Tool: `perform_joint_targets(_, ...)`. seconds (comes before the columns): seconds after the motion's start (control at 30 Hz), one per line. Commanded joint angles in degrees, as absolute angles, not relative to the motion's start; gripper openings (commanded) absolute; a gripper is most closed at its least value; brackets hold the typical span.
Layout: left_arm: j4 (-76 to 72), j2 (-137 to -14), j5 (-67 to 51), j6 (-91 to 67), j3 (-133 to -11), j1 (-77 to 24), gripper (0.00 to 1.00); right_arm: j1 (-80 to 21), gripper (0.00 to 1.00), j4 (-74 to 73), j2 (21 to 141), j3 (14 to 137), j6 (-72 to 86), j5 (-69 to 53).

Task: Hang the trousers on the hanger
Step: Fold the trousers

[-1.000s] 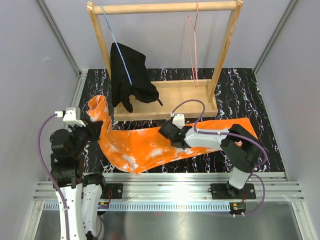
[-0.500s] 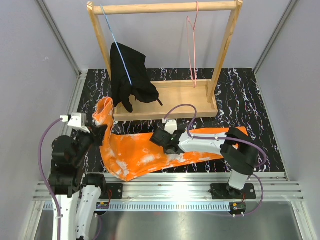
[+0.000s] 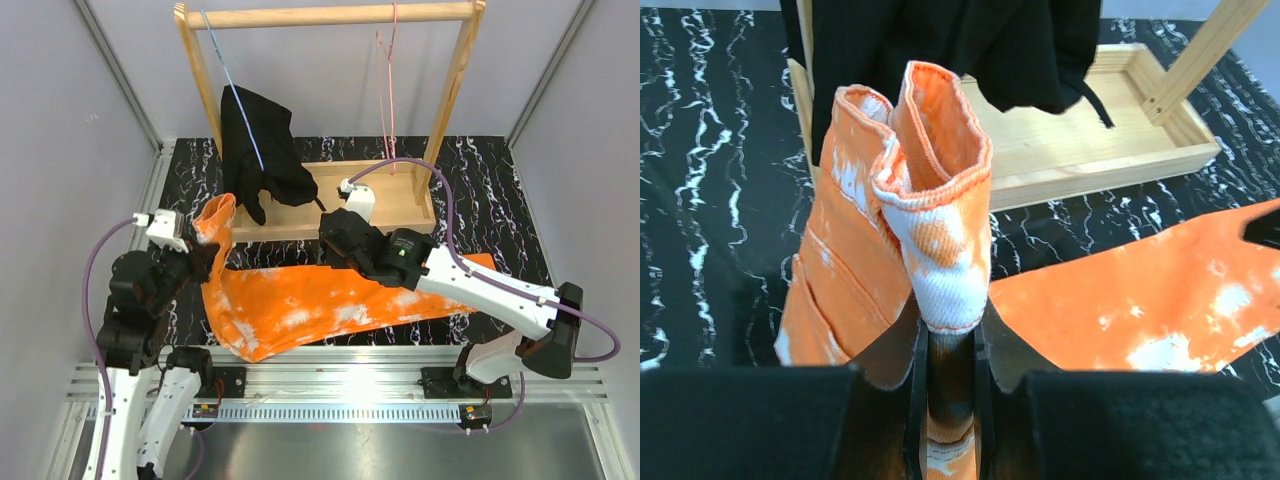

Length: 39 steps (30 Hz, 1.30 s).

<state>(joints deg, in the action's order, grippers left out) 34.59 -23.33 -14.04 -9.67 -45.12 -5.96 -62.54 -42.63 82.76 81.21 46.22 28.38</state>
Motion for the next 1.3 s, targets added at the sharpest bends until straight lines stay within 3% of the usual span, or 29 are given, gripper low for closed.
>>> perform_joint_targets(0.0,26.9,-28.7,-11.7,-7.9,-52.9,-6.2,0.0,-63.0,0.57,-41.6,81.1,82.4,44.7,27.2)
perform_joint_targets(0.23,23.0,-37.1,-3.0,-6.6,-55.8,-12.6,0.0,-63.1,0.64,-40.5,80.2,82.5,44.8,26.4)
perform_joint_targets(0.5,17.9,-45.1,24.3,-4.1,-52.1,-38.7,0.0,-63.1,0.73,-39.4,78.5,82.7,45.0,27.5)
perform_joint_targets(0.7,13.2,-43.3,42.3,-6.4,-43.8,-55.3,0.0,-62.8,0.87,-38.2,78.2,84.0,44.5,28.3)
perform_joint_targets(0.97,7.9,-43.6,60.8,-10.0,-35.2,-76.0,0.0,-62.3,0.91,-35.4,81.9,85.3,46.9,23.9)
perform_joint_targets(1.27,2.6,-52.7,74.8,-11.9,-35.2,-85.3,0.0,-62.0,0.91,-27.4,83.5,78.5,53.4,14.9)
